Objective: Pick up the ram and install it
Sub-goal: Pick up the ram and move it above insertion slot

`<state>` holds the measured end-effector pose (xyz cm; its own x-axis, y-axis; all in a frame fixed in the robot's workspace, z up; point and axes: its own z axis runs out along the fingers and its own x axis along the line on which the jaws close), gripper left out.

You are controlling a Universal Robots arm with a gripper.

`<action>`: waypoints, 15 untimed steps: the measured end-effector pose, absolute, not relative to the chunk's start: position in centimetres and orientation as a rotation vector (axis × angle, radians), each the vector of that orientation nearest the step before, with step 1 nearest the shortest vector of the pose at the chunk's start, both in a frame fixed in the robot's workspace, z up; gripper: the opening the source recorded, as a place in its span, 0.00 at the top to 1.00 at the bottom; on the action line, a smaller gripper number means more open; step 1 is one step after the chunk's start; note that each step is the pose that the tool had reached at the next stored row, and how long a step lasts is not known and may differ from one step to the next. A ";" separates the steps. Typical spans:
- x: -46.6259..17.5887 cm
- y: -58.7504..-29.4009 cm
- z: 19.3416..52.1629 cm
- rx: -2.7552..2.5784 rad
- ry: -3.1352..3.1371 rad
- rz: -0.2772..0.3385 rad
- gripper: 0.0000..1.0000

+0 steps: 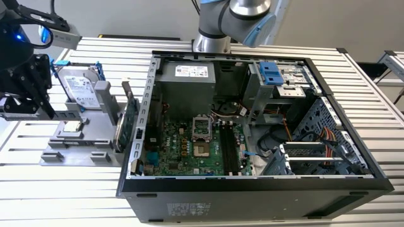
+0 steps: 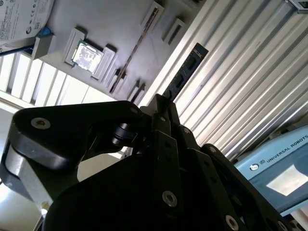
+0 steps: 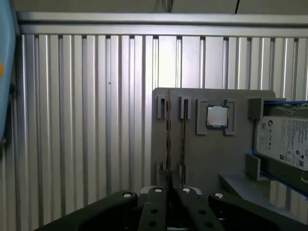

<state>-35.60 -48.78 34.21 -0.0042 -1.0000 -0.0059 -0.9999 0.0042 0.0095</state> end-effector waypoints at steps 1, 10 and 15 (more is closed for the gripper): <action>-35.6 -48.8 34.3 2.215 -2.224 -0.017 1.00; -35.6 -48.8 35.4 2.213 -2.226 -0.017 1.00; -35.6 -48.8 35.9 2.206 -2.233 -0.017 1.00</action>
